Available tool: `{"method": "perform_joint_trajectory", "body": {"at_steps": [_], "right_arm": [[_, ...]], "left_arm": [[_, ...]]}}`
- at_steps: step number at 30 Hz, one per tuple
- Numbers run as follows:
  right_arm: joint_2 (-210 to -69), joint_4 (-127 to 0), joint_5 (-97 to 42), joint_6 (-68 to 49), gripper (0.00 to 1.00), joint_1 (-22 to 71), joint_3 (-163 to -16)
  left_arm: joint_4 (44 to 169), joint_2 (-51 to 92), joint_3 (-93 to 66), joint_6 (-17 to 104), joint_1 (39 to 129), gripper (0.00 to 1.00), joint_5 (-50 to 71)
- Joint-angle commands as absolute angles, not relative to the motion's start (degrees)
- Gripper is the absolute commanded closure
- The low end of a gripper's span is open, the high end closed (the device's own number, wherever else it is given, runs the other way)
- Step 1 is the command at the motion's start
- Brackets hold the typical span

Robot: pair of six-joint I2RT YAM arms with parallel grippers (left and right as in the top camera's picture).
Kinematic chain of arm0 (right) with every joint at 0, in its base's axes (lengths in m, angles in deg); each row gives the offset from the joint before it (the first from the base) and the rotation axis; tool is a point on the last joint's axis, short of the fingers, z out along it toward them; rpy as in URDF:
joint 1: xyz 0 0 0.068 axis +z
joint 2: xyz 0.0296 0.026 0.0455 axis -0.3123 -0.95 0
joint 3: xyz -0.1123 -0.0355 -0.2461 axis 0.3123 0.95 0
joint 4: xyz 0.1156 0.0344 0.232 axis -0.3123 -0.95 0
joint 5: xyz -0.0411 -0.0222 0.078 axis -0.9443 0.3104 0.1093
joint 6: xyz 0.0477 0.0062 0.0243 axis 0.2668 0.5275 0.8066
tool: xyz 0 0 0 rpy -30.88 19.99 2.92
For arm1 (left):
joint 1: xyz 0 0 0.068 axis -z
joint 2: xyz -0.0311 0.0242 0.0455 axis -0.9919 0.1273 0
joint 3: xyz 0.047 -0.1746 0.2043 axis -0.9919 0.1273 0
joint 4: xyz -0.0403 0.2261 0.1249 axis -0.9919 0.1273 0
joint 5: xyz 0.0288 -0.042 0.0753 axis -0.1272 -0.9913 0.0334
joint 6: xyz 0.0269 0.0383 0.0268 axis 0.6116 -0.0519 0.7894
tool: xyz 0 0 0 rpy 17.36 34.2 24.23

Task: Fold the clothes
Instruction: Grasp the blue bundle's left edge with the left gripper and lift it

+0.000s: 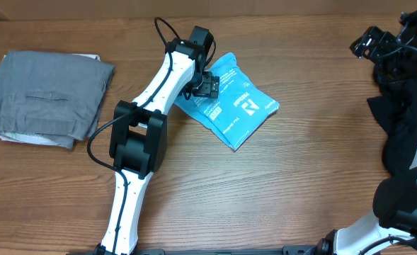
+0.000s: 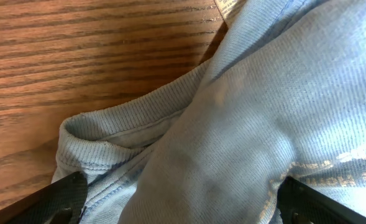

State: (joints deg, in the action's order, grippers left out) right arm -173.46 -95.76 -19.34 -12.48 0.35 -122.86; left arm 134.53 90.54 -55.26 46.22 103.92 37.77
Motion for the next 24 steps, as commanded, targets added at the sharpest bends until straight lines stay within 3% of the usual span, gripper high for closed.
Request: {"method": "perform_joint_trajectory", "body": {"at_steps": [1, 15, 24], "right_arm": [[-173.37, -95.47, -19.66, -12.41, 0.00, 0.44, -122.88], [-173.37, -95.47, -19.66, -12.41, 0.00, 0.44, -122.88], [-173.37, -95.47, -19.66, -12.41, 0.00, 0.44, -122.88]], "left_arm": [[134.35, 94.91, -54.48, 46.05, 103.59, 0.00, 39.91], [144.60, 94.56, -73.89, 52.52, 103.33, 0.00, 43.80], [146.59, 95.65, -74.65, 58.22, 102.46, 0.00, 40.72]]}}
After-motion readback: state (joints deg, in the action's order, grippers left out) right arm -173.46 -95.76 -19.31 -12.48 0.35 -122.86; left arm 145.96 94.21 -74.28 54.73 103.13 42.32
